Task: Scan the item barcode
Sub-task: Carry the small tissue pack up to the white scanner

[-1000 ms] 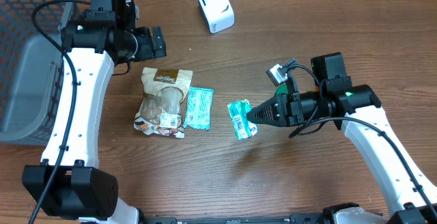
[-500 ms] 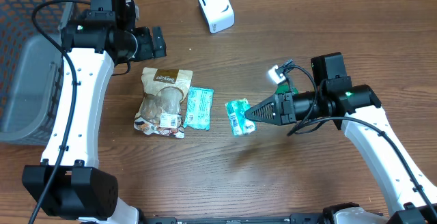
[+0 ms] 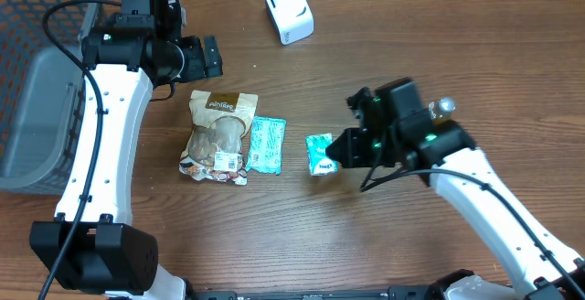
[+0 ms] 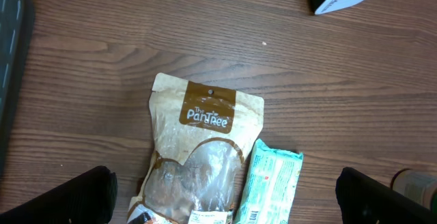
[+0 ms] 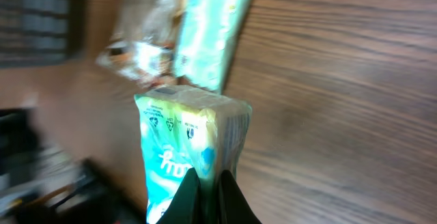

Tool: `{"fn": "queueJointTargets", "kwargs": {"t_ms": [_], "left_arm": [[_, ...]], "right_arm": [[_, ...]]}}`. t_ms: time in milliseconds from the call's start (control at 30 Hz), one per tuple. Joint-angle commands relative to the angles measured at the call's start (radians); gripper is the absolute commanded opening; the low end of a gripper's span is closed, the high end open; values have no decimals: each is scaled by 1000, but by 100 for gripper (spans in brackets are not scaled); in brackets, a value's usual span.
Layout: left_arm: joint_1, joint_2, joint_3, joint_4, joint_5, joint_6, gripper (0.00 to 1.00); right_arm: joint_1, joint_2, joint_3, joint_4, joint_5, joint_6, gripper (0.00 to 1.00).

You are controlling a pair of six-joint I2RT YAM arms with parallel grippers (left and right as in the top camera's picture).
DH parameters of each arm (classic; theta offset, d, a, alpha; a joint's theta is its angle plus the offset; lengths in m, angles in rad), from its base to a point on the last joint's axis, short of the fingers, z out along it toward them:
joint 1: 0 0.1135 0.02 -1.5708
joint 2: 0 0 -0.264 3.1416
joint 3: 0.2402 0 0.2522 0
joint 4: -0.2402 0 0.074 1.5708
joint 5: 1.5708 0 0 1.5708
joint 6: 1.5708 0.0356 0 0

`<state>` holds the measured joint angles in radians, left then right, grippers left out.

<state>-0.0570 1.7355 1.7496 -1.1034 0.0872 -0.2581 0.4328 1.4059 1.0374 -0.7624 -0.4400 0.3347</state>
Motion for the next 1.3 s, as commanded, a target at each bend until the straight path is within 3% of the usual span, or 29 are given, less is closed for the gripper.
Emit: {"fn": "queueJointTargets", "kwargs": {"t_ms": [0,200,400,533,700,800,1200,1267], "left_arm": [[3,2,14,0,10,11,100],[3,2,14,0,10,11,100],[3,2,14,0,10,11,100],[3,2,14,0,10,11,100],[3,2,14,0,10,11,100],[3,2,14,0,10,11,100],[3,2,14,0,10,11,100],[3,2,14,0,10,11,100]], "right_arm": [[95,42,1,37,329,107,4],[233,136,2,137,516,108,4],[269,163,36,171,691,98,3],[261,164,229,35,736,33,4],[261,191,670,-187,834,-107,4],[261,214,794,-186,899,-153,4],[261,435,815,261,1054,-564,4],[259,526,815,387,1130,-715,4]]}}
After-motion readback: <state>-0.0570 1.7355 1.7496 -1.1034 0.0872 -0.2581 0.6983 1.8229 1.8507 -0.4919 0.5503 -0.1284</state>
